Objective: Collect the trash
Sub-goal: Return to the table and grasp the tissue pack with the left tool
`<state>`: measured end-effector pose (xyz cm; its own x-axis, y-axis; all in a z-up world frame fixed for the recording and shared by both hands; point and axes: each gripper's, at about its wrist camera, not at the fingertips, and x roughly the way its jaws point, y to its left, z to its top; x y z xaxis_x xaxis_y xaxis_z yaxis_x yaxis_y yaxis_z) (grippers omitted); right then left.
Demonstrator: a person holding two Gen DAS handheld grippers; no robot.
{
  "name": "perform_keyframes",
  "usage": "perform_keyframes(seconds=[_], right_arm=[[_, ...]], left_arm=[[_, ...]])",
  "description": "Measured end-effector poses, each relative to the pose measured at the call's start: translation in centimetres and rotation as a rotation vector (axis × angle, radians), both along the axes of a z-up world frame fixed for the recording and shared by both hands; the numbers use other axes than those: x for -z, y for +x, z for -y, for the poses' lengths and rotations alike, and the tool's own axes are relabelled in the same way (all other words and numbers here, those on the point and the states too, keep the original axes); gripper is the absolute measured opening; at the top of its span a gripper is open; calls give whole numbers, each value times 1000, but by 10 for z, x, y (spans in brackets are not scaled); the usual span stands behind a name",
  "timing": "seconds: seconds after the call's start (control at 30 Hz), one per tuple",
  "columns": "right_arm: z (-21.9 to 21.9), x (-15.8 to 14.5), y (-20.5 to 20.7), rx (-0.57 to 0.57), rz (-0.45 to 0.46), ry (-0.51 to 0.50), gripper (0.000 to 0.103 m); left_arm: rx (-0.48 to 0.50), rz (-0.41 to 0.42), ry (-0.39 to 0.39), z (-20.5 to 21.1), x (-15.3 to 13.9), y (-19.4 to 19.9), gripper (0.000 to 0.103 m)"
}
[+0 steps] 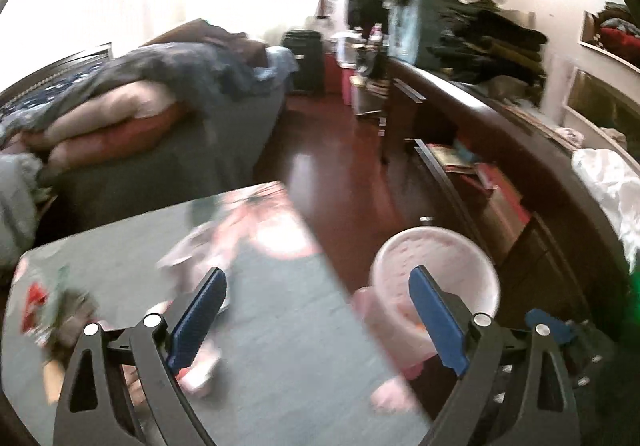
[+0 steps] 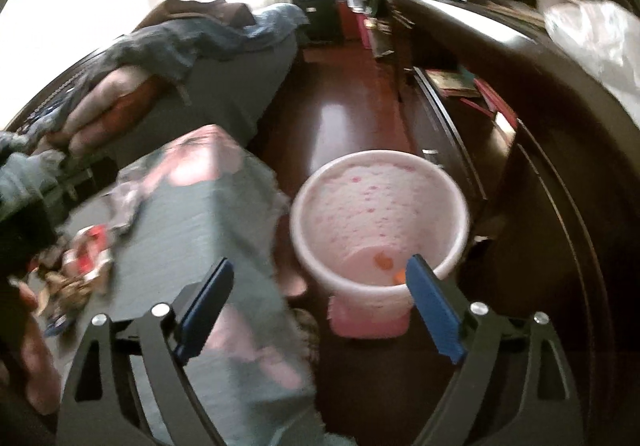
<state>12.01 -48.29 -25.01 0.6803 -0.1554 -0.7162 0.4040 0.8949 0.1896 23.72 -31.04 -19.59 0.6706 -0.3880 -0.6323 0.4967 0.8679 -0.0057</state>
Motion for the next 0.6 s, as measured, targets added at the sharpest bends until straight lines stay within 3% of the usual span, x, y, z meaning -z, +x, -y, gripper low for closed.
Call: perform_keyframes(seconds=[0.33, 0.6], right_arm=[[-86, -23, 9, -179, -1, -28, 93], [-132, -20, 24, -264, -22, -35, 93]], left_arm=[[-209, 9, 43, -114, 2, -9, 96], [-349, -29, 6, -191, 2, 37, 97]])
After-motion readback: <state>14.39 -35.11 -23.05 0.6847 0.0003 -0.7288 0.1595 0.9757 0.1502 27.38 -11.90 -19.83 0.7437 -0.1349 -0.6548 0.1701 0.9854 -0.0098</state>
